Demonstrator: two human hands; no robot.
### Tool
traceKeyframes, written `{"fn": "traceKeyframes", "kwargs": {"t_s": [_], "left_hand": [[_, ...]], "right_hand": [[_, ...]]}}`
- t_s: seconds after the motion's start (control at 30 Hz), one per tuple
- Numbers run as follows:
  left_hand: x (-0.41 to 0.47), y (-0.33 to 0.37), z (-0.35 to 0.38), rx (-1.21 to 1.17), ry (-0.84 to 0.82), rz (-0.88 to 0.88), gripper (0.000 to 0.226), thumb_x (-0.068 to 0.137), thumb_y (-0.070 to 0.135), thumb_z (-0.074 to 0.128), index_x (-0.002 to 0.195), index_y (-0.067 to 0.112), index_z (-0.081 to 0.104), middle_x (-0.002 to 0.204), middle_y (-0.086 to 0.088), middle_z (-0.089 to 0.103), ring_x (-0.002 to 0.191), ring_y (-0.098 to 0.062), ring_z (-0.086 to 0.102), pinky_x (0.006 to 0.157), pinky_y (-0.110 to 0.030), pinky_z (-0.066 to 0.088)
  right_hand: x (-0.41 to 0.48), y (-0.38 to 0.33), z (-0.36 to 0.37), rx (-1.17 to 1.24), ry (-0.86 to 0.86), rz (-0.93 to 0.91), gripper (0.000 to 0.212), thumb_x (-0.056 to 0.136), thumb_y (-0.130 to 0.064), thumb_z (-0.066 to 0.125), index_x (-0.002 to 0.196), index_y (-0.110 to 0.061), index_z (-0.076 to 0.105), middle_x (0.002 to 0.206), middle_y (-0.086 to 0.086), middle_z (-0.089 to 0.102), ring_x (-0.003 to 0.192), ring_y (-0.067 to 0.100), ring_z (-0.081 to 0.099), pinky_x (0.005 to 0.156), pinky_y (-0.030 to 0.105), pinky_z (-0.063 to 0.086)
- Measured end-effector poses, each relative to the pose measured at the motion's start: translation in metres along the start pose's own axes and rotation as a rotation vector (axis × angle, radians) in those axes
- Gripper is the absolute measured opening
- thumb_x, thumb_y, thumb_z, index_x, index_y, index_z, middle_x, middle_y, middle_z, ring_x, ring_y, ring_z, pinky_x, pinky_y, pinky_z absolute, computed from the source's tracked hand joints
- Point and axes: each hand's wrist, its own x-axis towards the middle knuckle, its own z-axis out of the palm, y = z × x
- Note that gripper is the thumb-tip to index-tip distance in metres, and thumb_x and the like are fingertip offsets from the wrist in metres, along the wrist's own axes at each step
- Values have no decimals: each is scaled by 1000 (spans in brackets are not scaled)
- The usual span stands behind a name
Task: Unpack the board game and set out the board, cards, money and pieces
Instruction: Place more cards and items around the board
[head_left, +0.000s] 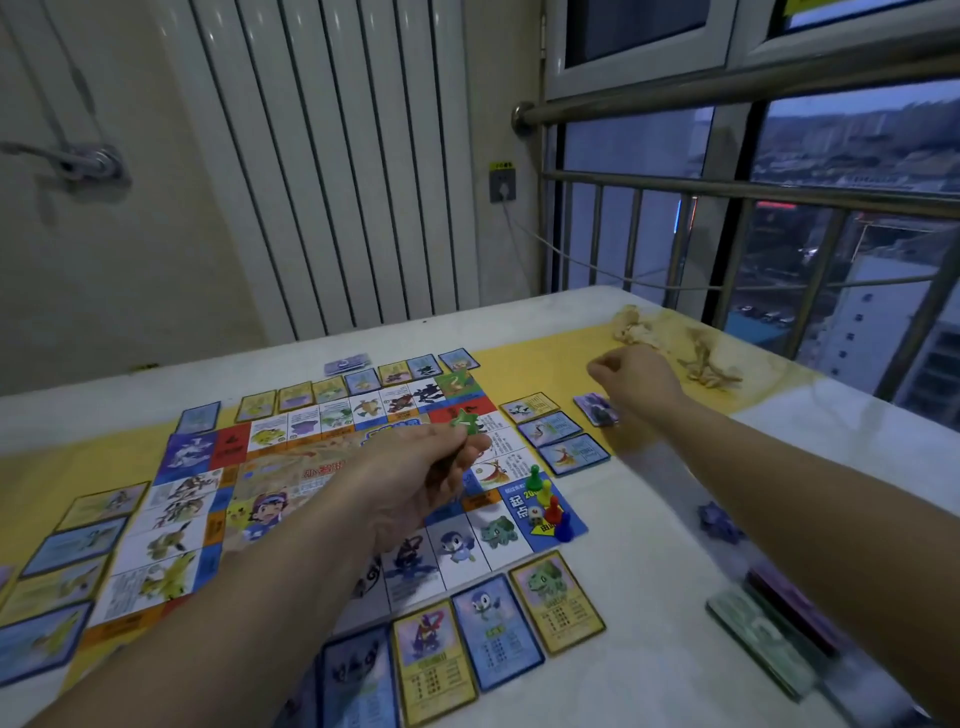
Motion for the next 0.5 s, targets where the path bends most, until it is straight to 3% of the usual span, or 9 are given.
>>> {"fn": "traceKeyframes", "kwargs": {"t_s": [0.1,0.23,0.4,0.5], "left_hand": [[-4,0,-5,103,29,32,19,95,15,54,83,1,61,51,2,57,45,-6,48,48,-17,46],[-20,4,-18,195,73,121,25,95,17,53,73,8,45,54,0,36,45,-10,30,43,-21,31],[-48,12,-66,242,138,211,14,95,15,50,82,11,48,51,5,35,42,-8,26,45,-23,19],[-57,18,-92,167,197,207,16,97,14,47,83,10,51,49,5,35,40,-7,25,41,-21,19]], "right_hand": [[-29,-48,-13,279,-134,-147,30,96,-32,51,106,-11,70,102,1,69,87,14,59,77,29,44],[-83,-114,-12,440,-570,-237,31,87,-42,62,99,-15,71,88,-3,70,70,7,57,67,23,46],[-116,-166,20,487,-562,-377,7,86,-26,68,83,-20,71,77,-4,69,67,6,61,59,14,49],[-120,-192,44,545,-556,-382,13,88,-21,66,75,-21,67,73,-2,66,64,8,56,53,13,44]]}}
